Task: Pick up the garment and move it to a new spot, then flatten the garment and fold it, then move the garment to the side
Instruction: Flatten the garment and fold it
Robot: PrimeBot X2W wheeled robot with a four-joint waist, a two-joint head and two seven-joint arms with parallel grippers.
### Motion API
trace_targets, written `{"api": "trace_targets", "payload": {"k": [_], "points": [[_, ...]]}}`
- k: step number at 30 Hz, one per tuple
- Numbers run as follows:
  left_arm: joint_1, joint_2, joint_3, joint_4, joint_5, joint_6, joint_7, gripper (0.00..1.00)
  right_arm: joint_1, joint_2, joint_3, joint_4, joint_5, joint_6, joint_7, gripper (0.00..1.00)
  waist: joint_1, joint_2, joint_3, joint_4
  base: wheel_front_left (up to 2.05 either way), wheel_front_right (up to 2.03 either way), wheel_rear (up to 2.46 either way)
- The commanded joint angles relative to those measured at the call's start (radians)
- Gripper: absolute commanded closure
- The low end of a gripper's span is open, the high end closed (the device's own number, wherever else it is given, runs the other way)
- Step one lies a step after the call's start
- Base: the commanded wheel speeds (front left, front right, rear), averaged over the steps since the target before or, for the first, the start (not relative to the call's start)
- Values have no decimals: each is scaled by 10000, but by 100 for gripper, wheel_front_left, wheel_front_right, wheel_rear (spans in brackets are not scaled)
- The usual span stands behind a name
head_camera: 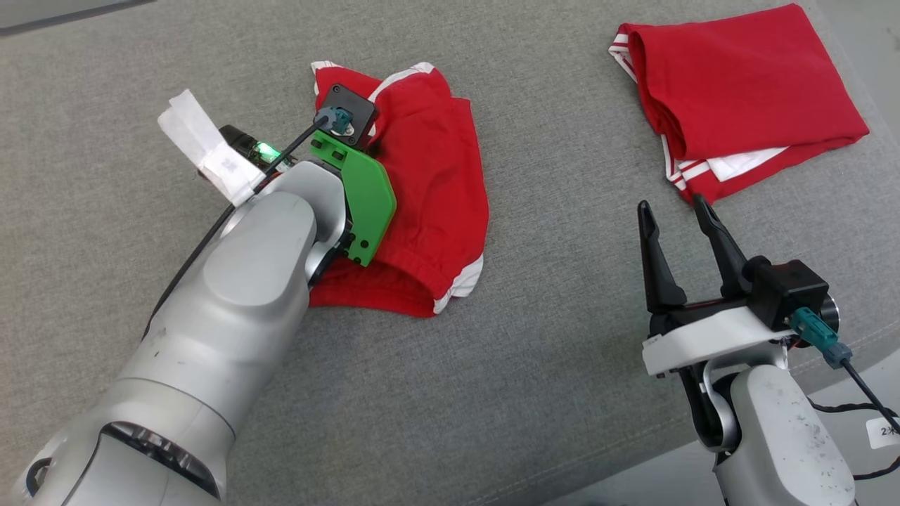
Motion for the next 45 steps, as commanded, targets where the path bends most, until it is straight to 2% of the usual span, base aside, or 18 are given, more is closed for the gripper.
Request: {"api": "trace_targets", "payload": {"k": [1, 7, 13, 17, 25, 28, 35, 36, 37, 38, 45], "points": [[-103, -7, -58, 13, -57, -24, -211, 100, 38, -12, -23, 29, 21, -9, -73, 0, 0, -1, -170, 89, 0, 0, 0], [-446, 45, -468, 69, 264, -23, -1388, 100, 245, -13, -61, 81, -45, -10, -72, 0, 0, -1, -694, 270, 0, 0, 0], [-745, 21, -1262, -19, 1083, 17, -2591, 100, 561, -18, -291, 165, -226, -9, -72, 0, 0, -1, -1385, 483, 0, 0, 0], [-6, -144, -2070, -557, 1266, -16, -3135, 100, 916, -15, -595, 203, -400, -10, -73, 0, 0, -1, -1884, 698, 0, 0, 0], [2086, -168, -4073, -2713, 457, -20, -3194, 100, 1527, -15, -1051, 98, -625, -10, 28, 0, 0, -1, -2355, 999, 0, 0, 0], [2688, -171, -4251, -3021, 215, -2, -3052, 100, 1638, -15, -1109, 5, -609, -9, 83, 0, 0, -1, -2320, 1041, 0, 0, 0], [3451, -175, -4283, -3000, -353, 431, -3087, 100, 1470, -16, -947, -60, -459, -9, 131, 0, 0, -1, -2139, 1055, 0, 0, 0], [3491, -175, -4262, -3006, -434, 497, -3154, 76, 1452, -16, -933, -50, -446, -9, 129, 0, 0, -1, -2136, 1063, 0, 0, 0], [3528, -176, -4238, -3014, -535, 572, -3220, 20, 1431, -15, -912, -33, -436, -9, 127, 0, 0, -1, -2134, 1072, 0, 0, 0], [3560, -176, -4223, -3027, -633, 627, -3289, 0, 1417, -15, -906, -15, -425, -9, 124, 0, 0, -1, -2136, 1083, 0, 0, 0], [3825, -178, -3975, -3626, -1321, 990, -3762, 0, 1482, -15, -1038, 117, -500, -10, 89, 0, 0, -1, -2374, 1340, 0, 0, 0]]}}
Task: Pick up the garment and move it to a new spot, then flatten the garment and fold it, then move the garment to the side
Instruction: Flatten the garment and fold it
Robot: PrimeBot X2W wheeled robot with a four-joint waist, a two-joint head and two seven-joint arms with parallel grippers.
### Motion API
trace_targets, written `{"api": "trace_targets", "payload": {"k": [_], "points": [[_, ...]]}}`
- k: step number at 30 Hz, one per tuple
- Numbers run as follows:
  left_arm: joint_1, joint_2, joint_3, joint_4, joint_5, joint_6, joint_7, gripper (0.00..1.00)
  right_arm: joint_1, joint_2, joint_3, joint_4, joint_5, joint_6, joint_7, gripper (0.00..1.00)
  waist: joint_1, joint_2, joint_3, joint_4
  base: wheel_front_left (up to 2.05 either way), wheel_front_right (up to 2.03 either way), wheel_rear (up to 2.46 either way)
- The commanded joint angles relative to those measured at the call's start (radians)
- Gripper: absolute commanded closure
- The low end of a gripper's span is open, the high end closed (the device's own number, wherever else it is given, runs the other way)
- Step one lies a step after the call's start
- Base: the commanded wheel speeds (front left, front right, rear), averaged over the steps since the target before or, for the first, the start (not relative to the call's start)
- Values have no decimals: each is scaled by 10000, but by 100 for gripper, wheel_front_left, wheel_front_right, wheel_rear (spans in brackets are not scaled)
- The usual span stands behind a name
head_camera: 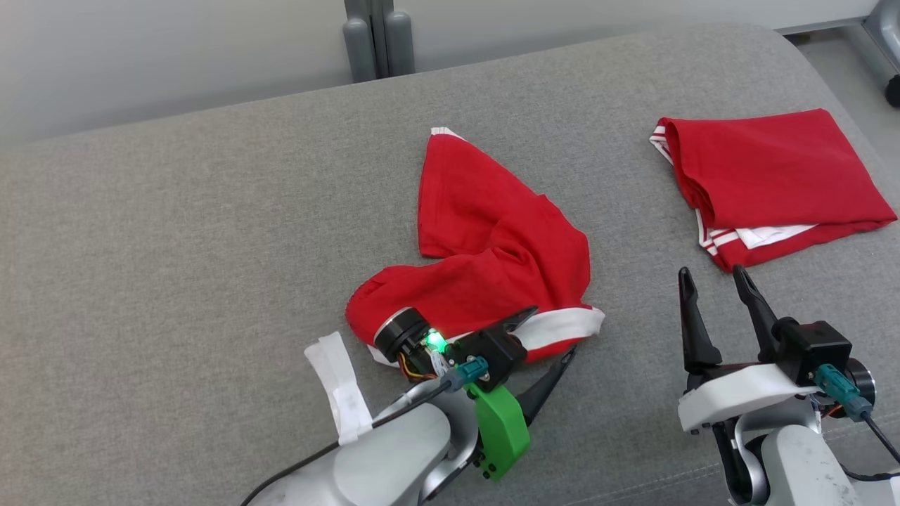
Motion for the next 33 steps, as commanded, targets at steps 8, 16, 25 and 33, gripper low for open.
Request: {"api": "trace_targets", "payload": {"k": [8, 16, 25, 33], "points": [[419, 42, 470, -655, -398, 563, -295, 0, 245, -19, -186, 43, -145, -11, 28, 0, 0, 0, -785, 533, 0, 0, 0], [1235, 599, 1670, -1484, -840, 1181, -382, 0, 586, -20, -392, -82, -204, -11, 144, 0, 0, 0, -1533, 1096, 0, 0, 0], [2777, 1581, 3689, -2456, -876, 1870, -358, 0, 886, -20, -439, -181, -14, -11, 183, 0, 0, 0, -1837, 1563, 0, 0, 0], [4022, 1695, 5041, -2394, -724, 1869, -360, 0, 1083, -23, -340, -67, 194, -12, 115, 0, 0, 0, -1870, 1556, 0, 0, 0]]}}
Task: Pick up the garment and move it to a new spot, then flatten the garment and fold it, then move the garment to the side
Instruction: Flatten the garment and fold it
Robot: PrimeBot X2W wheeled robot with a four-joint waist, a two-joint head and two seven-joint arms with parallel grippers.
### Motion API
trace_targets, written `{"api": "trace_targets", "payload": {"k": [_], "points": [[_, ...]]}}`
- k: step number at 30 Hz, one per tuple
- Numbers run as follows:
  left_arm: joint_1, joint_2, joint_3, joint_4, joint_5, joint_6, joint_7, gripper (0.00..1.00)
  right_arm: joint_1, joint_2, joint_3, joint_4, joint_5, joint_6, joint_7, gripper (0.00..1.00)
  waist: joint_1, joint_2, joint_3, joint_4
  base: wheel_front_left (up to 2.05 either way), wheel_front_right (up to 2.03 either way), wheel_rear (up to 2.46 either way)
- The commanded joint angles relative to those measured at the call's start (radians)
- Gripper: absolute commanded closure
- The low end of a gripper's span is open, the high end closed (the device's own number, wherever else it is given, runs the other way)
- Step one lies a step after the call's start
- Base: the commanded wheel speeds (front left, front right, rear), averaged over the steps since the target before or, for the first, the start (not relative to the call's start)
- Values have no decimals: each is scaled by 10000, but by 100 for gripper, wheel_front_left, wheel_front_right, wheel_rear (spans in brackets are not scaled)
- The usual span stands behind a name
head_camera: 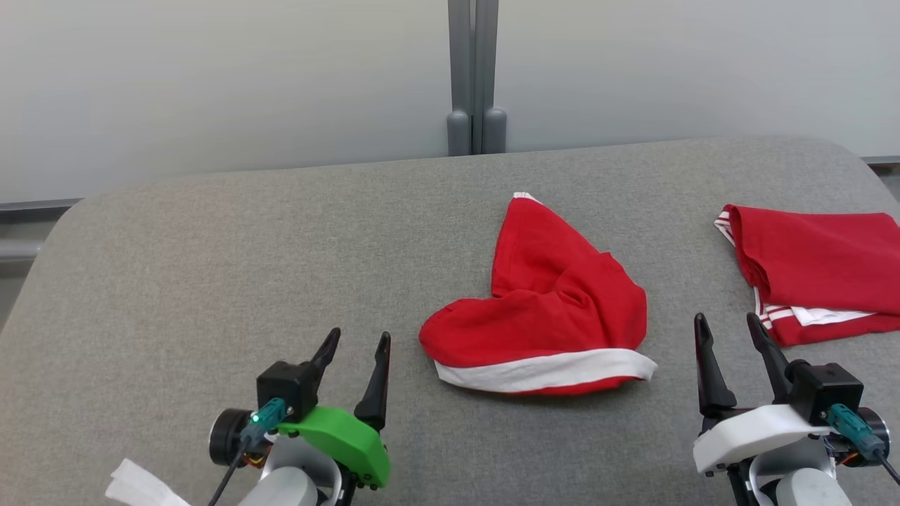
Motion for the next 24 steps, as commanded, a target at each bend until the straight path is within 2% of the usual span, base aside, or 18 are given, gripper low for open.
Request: {"api": "trace_targets", "payload": {"k": [1, 9, 14, 24], "points": [[241, -39, 220, -11, 138, -51, 2, 0, 80, -27, 2, 15, 59, -9, -47, 0, 0, 0, 7, -67, 0, 0, 0], [800, -336, 1106, 327, 493, -298, 2, 0, -74, -27, 82, 32, 40, -9, -69, 0, 0, 0, 92, -387, 0, 0, 0], [283, -507, 869, 1630, 483, -769, 181, 0, -235, -24, 228, -47, 6, -9, -21, 0, 0, 0, 316, -708, 0, 0, 0], [-1241, -1246, 486, 4122, 427, -1599, 269, 0, -468, -26, 325, -254, -143, -9, 96, 0, 0, 0, 1089, -1490, 0, 0, 0]]}}
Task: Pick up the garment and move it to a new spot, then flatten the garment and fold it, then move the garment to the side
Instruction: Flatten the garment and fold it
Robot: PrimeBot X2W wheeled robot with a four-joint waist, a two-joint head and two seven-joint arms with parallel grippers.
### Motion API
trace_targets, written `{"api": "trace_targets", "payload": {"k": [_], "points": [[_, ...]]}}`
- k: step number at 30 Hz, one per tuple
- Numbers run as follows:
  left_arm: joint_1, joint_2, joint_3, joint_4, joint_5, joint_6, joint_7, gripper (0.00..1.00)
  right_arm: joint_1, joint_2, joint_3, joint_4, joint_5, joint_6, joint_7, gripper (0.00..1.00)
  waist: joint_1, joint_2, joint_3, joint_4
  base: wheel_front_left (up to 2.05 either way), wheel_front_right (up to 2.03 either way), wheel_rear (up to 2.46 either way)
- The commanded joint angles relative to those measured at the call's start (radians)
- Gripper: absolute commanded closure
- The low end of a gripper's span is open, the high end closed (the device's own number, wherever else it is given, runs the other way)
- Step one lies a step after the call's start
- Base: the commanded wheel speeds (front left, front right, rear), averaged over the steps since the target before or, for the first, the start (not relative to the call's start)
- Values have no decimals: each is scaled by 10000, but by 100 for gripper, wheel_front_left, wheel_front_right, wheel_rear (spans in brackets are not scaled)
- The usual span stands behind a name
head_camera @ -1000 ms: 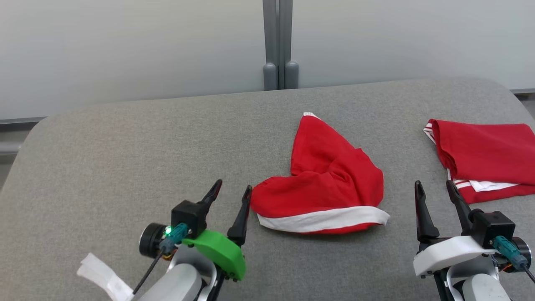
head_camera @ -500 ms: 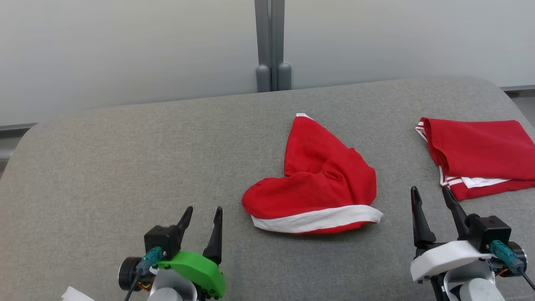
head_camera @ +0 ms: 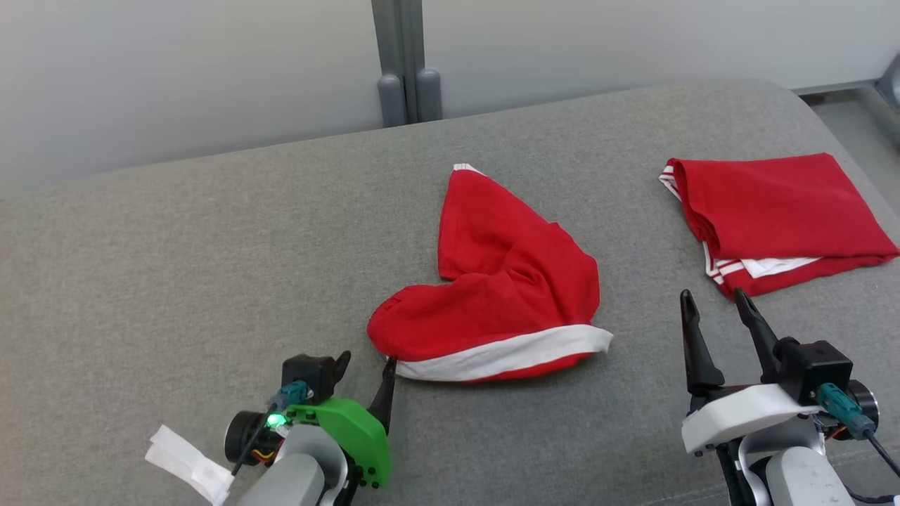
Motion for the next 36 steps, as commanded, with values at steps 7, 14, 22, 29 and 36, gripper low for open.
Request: {"api": "trace_targets", "payload": {"k": [7, 14, 22, 29, 36], "points": [[-939, -201, 61, 1141, -135, -312, -215, 0, -245, -19, 89, -73, -62, -9, 15, 0, 0, 0, 679, -731, 0, 0, 0], [-1512, -306, 55, 2031, -245, -494, -250, 0, -360, -21, 191, -17, -7, -9, -41, 0, 0, 0, 917, -1046, 0, 0, 0], [-1510, -335, 366, 1495, 20, -196, -327, 100, -129, -19, -30, 86, -57, -9, -110, 0, 0, 0, 683, -863, 0, 0, 0], [-740, 36, 1083, 374, 455, 387, -310, 100, -2, -22, -102, 183, 67, -9, -177, 0, 0, 0, 364, -182, 0, 0, 0], [-49, 251, 1418, 89, 416, 789, -312, 100, -59, -22, -123, 270, 151, -9, -235, 0, 0, 0, 386, 344, 0, 0, 0]]}}
